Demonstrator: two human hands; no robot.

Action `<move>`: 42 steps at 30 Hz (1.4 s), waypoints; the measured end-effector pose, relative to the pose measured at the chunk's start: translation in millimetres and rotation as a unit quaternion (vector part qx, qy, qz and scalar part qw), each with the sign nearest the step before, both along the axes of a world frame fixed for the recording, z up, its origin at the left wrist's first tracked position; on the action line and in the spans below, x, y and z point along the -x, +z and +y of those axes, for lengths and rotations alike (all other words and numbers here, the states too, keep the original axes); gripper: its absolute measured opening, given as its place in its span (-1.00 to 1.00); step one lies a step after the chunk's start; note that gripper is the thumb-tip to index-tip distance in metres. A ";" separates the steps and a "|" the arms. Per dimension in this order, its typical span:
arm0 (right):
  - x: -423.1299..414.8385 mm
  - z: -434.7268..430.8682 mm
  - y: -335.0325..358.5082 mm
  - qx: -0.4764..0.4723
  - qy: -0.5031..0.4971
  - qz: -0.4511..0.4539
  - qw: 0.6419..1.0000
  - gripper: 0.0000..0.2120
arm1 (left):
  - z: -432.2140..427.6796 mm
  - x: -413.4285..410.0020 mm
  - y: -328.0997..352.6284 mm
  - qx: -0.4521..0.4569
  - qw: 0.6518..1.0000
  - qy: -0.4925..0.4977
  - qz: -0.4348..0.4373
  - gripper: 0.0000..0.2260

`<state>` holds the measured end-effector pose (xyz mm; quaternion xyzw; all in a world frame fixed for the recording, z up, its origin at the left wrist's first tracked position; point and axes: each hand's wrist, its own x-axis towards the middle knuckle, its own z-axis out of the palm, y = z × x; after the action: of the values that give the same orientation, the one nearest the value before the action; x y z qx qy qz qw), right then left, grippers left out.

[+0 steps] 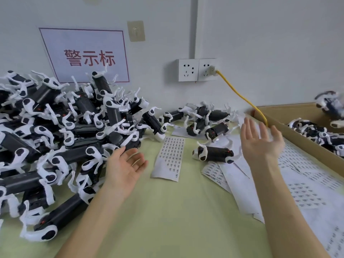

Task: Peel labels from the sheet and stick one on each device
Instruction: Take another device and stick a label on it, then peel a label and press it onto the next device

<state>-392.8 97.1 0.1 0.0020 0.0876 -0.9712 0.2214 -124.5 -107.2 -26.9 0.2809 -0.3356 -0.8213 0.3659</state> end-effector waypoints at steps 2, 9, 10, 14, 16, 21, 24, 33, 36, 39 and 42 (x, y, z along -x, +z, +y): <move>-1.9 -8.6 -3.1 -0.104 0.000 0.009 0.995 -0.64 | 3.6 2.4 0.4 0.017 1.000 -0.011 -0.013 -0.69; -51.2 -43.8 7.9 -0.434 -0.188 0.342 0.812 -0.81 | 10.3 7.3 0.1 0.097 0.990 -0.013 -0.105 -0.75; -61.5 -48.6 6.6 -0.445 -0.189 0.382 0.788 -0.82 | 11.8 7.8 0.4 0.120 0.986 0.005 -0.113 -0.79; -98.3 -68.1 -4.6 -0.469 -0.164 0.498 0.711 -0.74 | 10.8 5.2 -3.6 0.291 0.935 0.136 -0.153 -0.75; -114.6 -74.7 -12.2 -0.465 -0.150 0.556 0.672 -0.71 | 7.7 2.3 -4.9 0.338 0.915 0.163 -0.148 -0.51; -140.1 -83.2 -28.2 -0.444 -0.105 0.661 0.596 -0.76 | -4.3 1.1 -6.9 0.295 0.926 0.088 -0.220 -0.15; -144.4 -85.8 -33.3 -0.439 -0.073 0.685 0.576 -0.79 | -10.8 1.7 -5.8 0.240 0.944 0.059 -0.219 -0.03; -143.1 -87.3 -33.8 -0.447 -0.040 0.702 0.552 -0.78 | -11.6 0.6 -16.8 0.380 0.891 -0.022 -0.245 -0.50; -142.4 -87.0 -33.5 -0.450 -0.044 0.705 0.547 -0.76 | 0.0 6.8 -25.3 0.534 0.780 -0.101 -0.310 -0.83; -141.6 -87.1 -32.7 -0.458 -0.054 0.697 0.549 -0.78 | 7.4 9.1 -26.7 0.631 0.724 -0.071 -0.269 -0.85; -141.0 -87.0 -32.1 -0.460 -0.058 0.685 0.562 -0.81 | 6.9 5.1 -19.8 0.705 0.645 0.101 -0.277 -0.64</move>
<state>-251.8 10.1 -32.0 -0.5573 0.6478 -0.5194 0.0074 -129.6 -100.3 -46.7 0.1848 -0.8685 -0.1785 0.4238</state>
